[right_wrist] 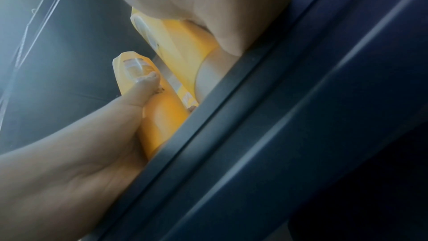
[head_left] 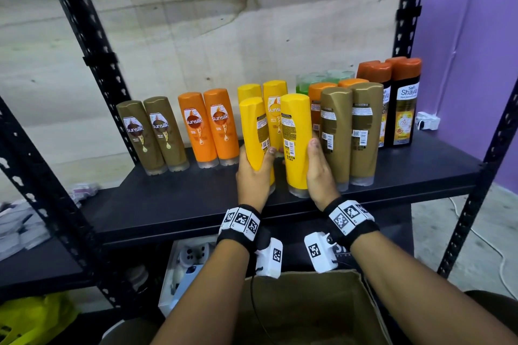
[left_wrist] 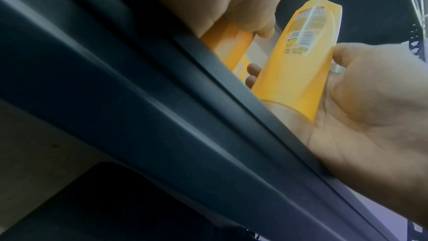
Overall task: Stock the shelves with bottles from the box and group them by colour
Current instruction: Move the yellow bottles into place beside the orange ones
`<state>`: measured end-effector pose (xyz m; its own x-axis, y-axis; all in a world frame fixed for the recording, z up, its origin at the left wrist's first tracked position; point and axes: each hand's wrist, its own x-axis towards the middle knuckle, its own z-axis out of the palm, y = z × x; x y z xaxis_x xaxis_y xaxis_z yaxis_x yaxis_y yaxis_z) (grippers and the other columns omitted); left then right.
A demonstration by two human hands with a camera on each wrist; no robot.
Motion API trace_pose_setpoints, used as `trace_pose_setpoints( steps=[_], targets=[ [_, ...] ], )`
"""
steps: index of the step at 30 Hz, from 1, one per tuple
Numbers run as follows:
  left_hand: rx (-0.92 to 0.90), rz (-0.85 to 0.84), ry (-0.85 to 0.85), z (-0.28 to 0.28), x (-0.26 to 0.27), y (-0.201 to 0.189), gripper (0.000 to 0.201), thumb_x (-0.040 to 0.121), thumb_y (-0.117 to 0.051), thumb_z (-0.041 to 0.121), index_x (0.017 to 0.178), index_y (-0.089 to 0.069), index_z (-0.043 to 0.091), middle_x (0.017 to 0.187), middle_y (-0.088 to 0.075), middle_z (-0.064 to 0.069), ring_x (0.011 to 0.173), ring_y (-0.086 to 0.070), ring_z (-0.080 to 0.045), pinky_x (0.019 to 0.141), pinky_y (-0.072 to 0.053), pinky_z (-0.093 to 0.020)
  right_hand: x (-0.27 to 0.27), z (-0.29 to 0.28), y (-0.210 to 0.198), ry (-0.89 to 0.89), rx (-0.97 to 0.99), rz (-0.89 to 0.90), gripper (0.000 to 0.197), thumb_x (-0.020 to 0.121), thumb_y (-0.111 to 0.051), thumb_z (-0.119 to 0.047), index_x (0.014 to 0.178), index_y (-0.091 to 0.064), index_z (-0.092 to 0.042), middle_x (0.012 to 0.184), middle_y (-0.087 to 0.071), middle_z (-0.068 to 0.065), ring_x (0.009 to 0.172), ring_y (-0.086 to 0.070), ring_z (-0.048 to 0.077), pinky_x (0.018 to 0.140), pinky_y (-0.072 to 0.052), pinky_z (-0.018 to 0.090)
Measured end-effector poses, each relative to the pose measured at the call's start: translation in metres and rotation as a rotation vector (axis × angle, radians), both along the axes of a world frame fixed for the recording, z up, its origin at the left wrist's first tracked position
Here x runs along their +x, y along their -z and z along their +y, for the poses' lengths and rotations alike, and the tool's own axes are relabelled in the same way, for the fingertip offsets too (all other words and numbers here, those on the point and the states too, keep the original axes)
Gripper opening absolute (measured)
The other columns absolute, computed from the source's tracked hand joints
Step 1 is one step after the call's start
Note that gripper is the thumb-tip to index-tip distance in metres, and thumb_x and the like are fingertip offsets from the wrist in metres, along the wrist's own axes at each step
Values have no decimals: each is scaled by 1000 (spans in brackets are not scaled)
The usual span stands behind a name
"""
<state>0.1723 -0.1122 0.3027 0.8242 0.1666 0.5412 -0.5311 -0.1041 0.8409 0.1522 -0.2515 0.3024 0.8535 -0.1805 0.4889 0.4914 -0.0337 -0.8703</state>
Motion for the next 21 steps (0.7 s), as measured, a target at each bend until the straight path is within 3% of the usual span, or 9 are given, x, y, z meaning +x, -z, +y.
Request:
trace_pose_setpoints(
  steps=[2,5,7,9,12,14,18,21],
  targets=[
    [1,5,0,0,-1,0,30,86,-63,67,113,-50,66,110,-65,35,102,-63,10,83,-49,-19,0,1,0,-13,-7,4,53,94,-29,-75,141,-39,-55,135,-50,-40,132,-45,-10,119,-33,32],
    [0,12,-2,0,-2,-1,28,88,-64,61,113,-50,65,109,-66,33,102,-64,8,84,-51,-20,-2,1,-2,-65,-32,-2,64,90,-40,-78,147,-39,-48,146,-52,-19,134,-49,0,112,-39,30],
    [-2,12,-4,0,-3,-2,28,89,-64,59,111,-50,66,107,-66,34,100,-64,9,80,-51,-14,-3,2,-4,-100,-67,13,62,86,-48,-78,142,-41,-51,143,-54,-17,131,-52,0,109,-41,29],
    [-8,14,-2,0,-5,-4,27,89,-64,58,109,-50,67,104,-66,37,96,-64,12,72,-48,-5,-2,3,-4,-115,-105,17,64,86,-52,-73,142,-42,-43,140,-57,-13,129,-54,3,112,-42,35],
    [-7,22,-6,0,-8,-6,26,89,-65,55,107,-50,68,100,-66,38,93,-63,14,68,-46,-1,-1,3,-3,-109,-121,8,67,85,-56,-71,140,-45,-35,138,-59,-9,126,-56,4,111,-44,38],
    [-4,29,-20,0,-8,-6,26,88,-65,58,107,-50,68,100,-65,39,93,-63,15,69,-45,0,-2,3,-3,-89,-124,7,69,81,-59,-76,136,-45,-37,134,-60,-13,122,-58,1,106,-47,30],
    [3,31,-48,-1,-6,-5,26,86,-64,62,108,-51,66,102,-66,38,94,-63,14,72,-46,-1,-2,4,-2,9,-137,10,58,72,-68,-79,118,-38,-60,127,-61,-19,113,-61,-5,88,-49,11],
    [20,44,-58,-2,-7,-6,25,86,-64,63,107,-50,68,101,-66,40,94,-63,15,70,-46,-1,-2,5,0,95,-143,-14,63,73,-71,-75,119,-34,-53,123,-61,-21,107,-62,-9,79,-49,6]
  ],
)
